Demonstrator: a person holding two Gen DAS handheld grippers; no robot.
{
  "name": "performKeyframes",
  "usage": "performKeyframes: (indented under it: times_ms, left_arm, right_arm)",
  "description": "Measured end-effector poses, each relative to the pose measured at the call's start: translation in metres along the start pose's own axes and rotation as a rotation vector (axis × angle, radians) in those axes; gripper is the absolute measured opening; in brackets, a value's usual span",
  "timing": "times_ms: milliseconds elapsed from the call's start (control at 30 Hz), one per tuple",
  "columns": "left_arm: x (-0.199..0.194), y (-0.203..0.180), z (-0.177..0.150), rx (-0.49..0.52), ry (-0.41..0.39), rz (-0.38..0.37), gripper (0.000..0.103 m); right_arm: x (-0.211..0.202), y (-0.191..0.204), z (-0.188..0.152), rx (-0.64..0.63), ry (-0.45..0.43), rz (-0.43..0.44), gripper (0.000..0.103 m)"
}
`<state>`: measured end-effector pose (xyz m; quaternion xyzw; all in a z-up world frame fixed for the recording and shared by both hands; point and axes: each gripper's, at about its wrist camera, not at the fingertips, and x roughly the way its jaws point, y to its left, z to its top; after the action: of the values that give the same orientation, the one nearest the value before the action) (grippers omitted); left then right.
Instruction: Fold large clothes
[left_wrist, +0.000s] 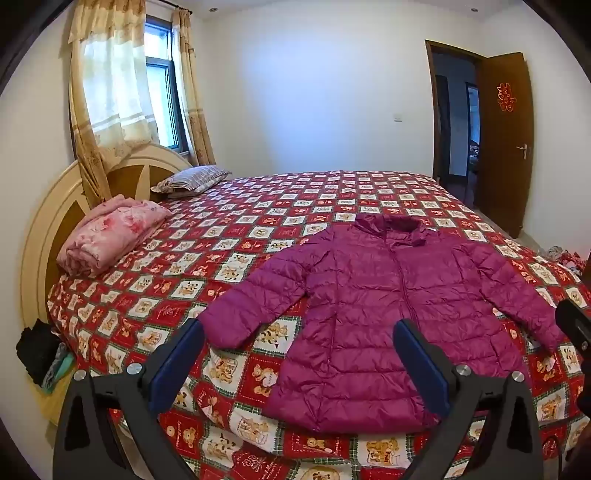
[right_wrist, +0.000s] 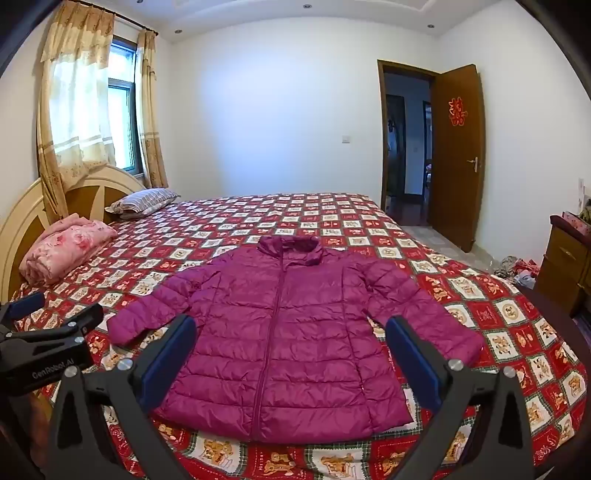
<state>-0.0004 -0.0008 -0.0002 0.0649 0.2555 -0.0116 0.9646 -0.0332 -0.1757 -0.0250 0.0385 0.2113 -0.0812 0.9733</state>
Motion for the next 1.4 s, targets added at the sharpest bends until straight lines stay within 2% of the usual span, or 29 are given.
performKeyframes:
  times_ms: [300, 1400]
  left_arm:
    - [0.006, 0.001, -0.004, -0.028, 0.03, -0.028, 0.102]
    - [0.009, 0.008, -0.007, -0.041, 0.03, -0.022, 0.102]
  right_arm:
    - [0.004, 0.001, -0.002, 0.01, 0.028, -0.004, 0.103]
    - [0.014, 0.003, -0.009, -0.003, 0.062, 0.0, 0.103]
